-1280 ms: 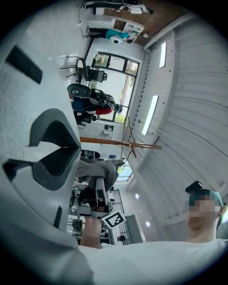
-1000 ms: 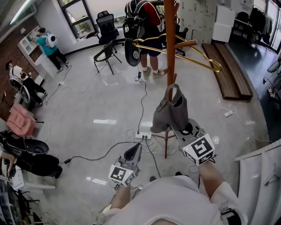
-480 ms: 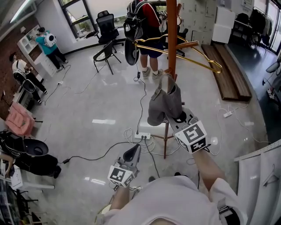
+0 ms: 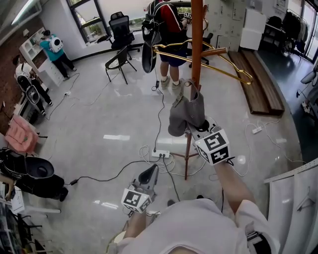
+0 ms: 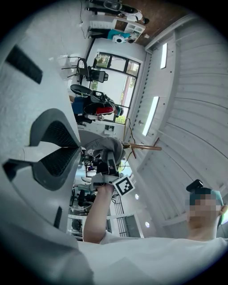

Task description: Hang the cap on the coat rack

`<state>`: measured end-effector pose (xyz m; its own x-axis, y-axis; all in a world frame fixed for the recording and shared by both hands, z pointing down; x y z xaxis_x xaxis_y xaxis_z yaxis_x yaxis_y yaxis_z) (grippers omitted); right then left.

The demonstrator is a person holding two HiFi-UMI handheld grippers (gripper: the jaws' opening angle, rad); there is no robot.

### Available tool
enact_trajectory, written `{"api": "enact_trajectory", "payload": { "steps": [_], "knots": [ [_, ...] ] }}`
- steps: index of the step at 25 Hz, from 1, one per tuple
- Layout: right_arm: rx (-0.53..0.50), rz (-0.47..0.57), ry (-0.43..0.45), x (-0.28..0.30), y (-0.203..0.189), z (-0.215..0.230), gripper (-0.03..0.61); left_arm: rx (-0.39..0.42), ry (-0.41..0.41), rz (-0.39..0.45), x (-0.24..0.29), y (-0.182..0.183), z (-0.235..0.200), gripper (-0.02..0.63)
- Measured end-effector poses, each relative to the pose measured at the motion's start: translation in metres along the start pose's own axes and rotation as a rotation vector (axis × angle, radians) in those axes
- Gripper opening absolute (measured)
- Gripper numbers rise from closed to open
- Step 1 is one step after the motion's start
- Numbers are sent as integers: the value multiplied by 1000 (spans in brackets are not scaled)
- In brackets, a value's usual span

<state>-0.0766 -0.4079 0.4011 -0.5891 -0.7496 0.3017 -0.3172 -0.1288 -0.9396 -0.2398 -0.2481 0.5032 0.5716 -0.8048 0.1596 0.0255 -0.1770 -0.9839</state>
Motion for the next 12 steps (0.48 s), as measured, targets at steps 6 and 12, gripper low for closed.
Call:
{"api": "enact_trajectory", "payload": {
  "steps": [6,12],
  "knots": [
    [13,-28,-41,9,-9,12,18,-7,3,-3,-3,-4,-4,9],
    [19,-57,-67,17,-20,29,18,-10,-1,-9,1,-5,-1,9]
  ]
}}
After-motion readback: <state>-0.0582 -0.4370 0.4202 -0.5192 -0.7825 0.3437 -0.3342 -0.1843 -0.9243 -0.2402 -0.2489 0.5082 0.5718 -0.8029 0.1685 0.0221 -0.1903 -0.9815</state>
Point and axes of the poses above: the fingertips, and each gripper's own axes: x forward along the fingers, z to its right, y out of its top, the point moved 3 cm from there along -x, backward along the fingers, and after that the axes turned 7 degrees about -z, right-handed, at the moved point
